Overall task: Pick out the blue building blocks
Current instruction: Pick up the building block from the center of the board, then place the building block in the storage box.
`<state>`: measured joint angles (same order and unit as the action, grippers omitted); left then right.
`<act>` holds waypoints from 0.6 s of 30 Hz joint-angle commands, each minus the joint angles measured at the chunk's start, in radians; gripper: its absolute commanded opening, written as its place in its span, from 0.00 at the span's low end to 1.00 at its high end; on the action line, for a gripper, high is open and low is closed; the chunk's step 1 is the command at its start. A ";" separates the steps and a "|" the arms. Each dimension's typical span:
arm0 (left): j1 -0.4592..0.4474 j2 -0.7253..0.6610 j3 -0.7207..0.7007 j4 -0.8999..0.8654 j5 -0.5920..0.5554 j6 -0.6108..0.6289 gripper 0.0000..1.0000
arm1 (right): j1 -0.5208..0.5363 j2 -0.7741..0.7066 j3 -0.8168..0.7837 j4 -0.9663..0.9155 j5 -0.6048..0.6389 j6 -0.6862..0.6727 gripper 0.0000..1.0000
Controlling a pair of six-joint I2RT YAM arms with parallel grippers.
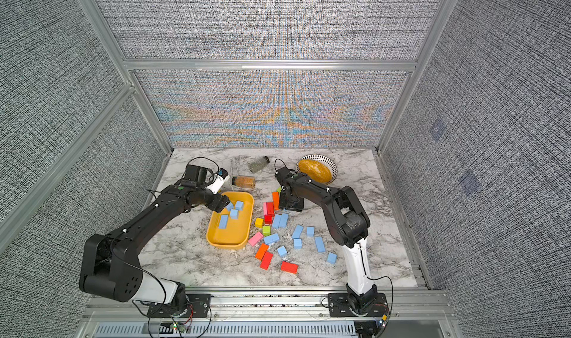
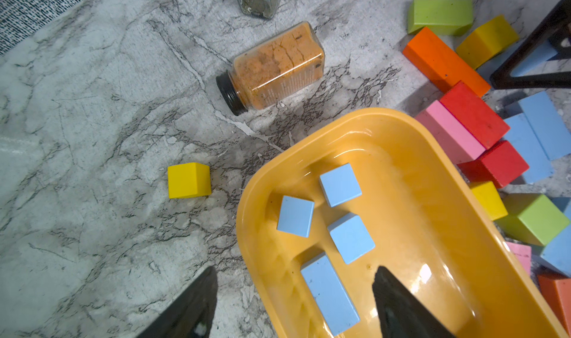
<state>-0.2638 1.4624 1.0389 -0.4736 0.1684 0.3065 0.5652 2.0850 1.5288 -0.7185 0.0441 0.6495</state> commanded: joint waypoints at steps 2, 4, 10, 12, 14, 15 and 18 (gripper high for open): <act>0.001 -0.015 0.011 -0.013 0.051 -0.006 0.80 | 0.002 -0.033 -0.002 -0.042 0.028 -0.020 0.45; 0.001 -0.029 0.018 -0.030 0.109 0.011 0.80 | 0.005 -0.081 -0.003 -0.005 -0.003 -0.040 0.43; 0.000 -0.137 -0.009 -0.025 0.350 0.185 0.79 | 0.025 -0.272 -0.074 0.182 -0.199 -0.078 0.41; 0.000 -0.182 -0.038 0.013 0.431 0.217 0.78 | 0.032 -0.331 -0.117 0.273 -0.304 -0.090 0.39; -0.001 -0.212 -0.066 0.069 0.516 0.227 0.77 | 0.047 -0.385 -0.153 0.351 -0.393 -0.097 0.38; -0.002 -0.219 -0.078 0.097 0.553 0.227 0.77 | 0.053 -0.405 -0.167 0.387 -0.440 -0.096 0.37; -0.007 -0.228 -0.117 0.170 0.711 0.304 0.76 | 0.069 -0.461 -0.231 0.515 -0.580 -0.078 0.36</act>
<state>-0.2661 1.2404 0.9409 -0.3977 0.6750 0.5175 0.6247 1.6531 1.3293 -0.3767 -0.3447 0.5716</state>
